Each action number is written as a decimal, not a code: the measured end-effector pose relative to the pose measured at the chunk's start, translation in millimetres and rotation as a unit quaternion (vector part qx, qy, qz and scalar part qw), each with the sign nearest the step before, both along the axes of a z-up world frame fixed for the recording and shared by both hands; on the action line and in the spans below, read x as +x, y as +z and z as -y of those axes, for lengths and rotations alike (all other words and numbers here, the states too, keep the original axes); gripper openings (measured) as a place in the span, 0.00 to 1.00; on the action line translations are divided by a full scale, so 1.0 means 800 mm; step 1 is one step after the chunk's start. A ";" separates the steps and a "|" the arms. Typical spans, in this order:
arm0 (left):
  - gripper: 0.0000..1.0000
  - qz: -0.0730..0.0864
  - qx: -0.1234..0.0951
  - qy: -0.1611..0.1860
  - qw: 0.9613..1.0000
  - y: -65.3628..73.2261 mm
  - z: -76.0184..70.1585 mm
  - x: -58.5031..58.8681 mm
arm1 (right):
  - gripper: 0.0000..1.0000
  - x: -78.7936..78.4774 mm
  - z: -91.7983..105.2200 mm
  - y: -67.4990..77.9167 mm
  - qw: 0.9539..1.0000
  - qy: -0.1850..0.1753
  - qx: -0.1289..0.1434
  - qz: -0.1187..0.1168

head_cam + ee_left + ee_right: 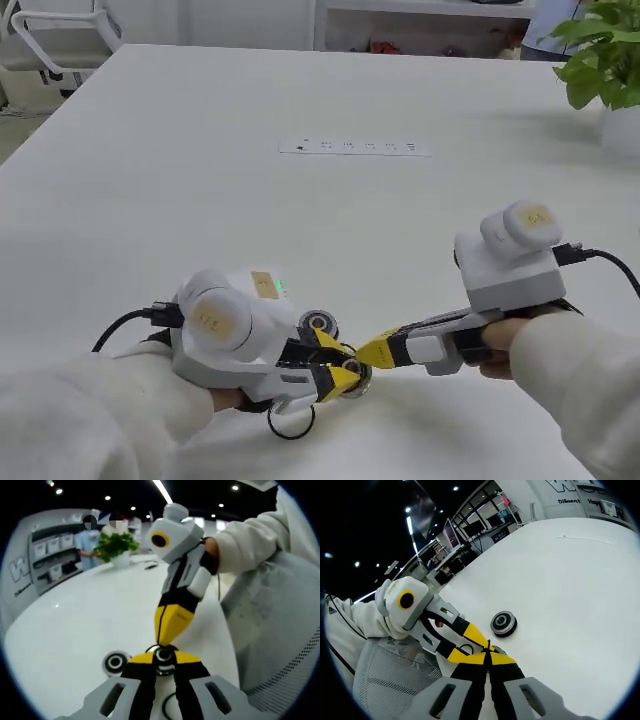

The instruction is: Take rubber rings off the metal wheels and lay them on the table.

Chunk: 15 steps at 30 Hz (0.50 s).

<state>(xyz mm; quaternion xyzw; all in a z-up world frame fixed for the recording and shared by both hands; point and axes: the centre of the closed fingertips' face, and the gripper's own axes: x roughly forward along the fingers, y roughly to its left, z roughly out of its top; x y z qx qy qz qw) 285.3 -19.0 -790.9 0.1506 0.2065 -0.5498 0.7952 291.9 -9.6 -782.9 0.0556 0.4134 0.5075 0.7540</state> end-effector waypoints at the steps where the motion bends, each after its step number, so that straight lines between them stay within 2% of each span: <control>1: 0.14 0.001 0.000 0.000 1.000 0.000 0.001 0.000 | 0.00 0.000 0.000 0.000 1.000 -0.001 -0.001 0.000; 9: 0.14 0.008 0.003 -0.002 1.000 0.000 0.004 0.000 | 0.00 0.001 0.002 -0.001 1.000 -0.003 -0.002 -0.001; 15: 0.14 0.014 0.017 -0.011 1.000 0.000 0.003 0.000 | 0.00 0.001 0.001 0.000 1.000 -0.003 0.000 -0.002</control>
